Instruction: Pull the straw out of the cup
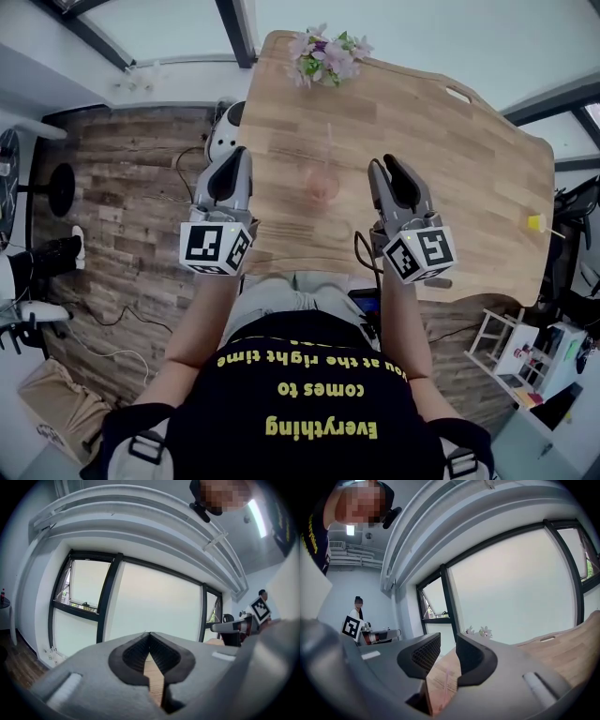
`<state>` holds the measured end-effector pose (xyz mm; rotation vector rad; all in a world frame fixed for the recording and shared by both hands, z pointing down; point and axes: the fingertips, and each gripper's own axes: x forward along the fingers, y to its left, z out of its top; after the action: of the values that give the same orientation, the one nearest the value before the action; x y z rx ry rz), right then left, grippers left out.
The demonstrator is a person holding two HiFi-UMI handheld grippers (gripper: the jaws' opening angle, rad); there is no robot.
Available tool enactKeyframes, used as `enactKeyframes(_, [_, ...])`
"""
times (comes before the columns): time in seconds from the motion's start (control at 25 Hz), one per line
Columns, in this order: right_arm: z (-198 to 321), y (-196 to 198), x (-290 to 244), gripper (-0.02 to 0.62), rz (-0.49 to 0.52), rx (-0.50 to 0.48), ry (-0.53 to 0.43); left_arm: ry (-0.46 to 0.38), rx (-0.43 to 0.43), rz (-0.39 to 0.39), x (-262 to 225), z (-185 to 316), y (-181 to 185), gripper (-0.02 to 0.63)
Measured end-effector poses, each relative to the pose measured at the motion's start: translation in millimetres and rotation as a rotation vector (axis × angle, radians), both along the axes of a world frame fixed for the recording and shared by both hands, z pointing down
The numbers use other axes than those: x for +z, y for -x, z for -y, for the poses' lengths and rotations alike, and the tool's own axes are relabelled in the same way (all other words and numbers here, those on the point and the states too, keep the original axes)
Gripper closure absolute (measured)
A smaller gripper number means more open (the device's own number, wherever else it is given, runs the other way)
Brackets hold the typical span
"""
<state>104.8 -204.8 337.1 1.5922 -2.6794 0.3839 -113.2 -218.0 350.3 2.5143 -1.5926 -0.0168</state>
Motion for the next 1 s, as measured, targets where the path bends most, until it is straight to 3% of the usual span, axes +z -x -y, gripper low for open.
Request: enactKeyframes(1.0, [30,42,108,0.446,-0.037,-0.133,0.238,0.093,0.026,0.011,54,26,-13,0.606])
